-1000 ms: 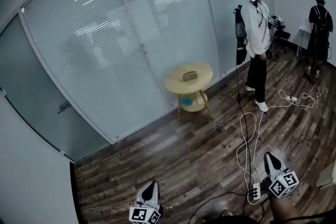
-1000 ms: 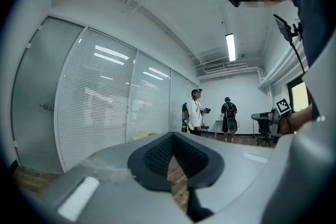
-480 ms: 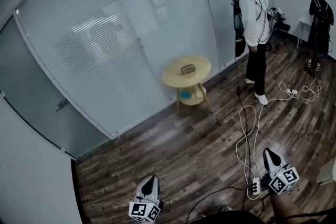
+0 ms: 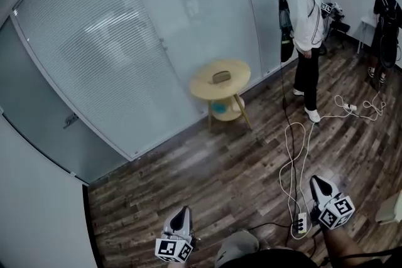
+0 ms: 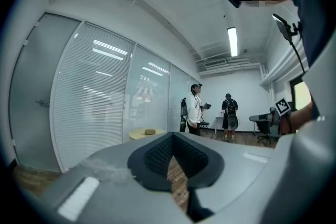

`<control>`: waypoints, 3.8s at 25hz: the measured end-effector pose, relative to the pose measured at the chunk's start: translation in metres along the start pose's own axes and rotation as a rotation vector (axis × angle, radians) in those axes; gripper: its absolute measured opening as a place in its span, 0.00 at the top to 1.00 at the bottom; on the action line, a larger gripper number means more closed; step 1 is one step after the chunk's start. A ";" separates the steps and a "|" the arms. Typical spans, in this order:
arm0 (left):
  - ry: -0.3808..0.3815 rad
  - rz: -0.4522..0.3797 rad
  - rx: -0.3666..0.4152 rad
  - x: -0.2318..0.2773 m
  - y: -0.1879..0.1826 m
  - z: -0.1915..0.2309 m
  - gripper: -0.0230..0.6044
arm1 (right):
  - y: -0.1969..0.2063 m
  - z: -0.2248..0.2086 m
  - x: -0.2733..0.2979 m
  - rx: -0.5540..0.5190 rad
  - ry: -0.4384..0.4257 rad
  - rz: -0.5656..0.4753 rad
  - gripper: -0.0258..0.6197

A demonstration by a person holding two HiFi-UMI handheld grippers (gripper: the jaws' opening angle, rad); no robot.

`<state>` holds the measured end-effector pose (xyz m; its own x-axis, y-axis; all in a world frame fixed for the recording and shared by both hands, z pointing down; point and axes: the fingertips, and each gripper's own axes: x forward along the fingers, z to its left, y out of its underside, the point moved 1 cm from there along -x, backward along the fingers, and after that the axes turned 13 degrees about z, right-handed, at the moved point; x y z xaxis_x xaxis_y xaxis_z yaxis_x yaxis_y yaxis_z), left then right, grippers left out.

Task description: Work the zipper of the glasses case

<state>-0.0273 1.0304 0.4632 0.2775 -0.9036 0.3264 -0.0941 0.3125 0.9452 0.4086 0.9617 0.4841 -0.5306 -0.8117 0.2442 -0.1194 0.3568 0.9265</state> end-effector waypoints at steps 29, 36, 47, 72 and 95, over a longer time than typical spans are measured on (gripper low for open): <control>0.073 -0.055 -0.071 0.306 -0.108 0.204 0.96 | -0.102 -0.074 0.286 0.008 0.113 0.009 0.95; -0.036 -0.044 -0.083 0.377 -0.131 0.229 0.96 | -0.150 -0.136 0.368 0.022 0.100 -0.011 0.95; -0.082 -0.022 0.011 0.510 -0.205 0.235 0.96 | -0.214 -0.221 0.498 -0.047 0.007 -0.015 0.95; -0.076 0.009 -0.104 0.785 -0.259 0.443 0.96 | -0.289 -0.243 0.798 -0.231 -0.011 0.158 0.95; 0.135 -0.001 -0.138 0.964 -0.318 0.522 0.96 | -0.337 -0.229 0.995 -0.179 -0.033 0.251 0.95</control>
<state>-0.2287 -0.0935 0.4779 0.4042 -0.8593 0.3134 0.0355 0.3571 0.9334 0.1137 -0.0721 0.4801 -0.5522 -0.6917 0.4654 0.1673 0.4549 0.8747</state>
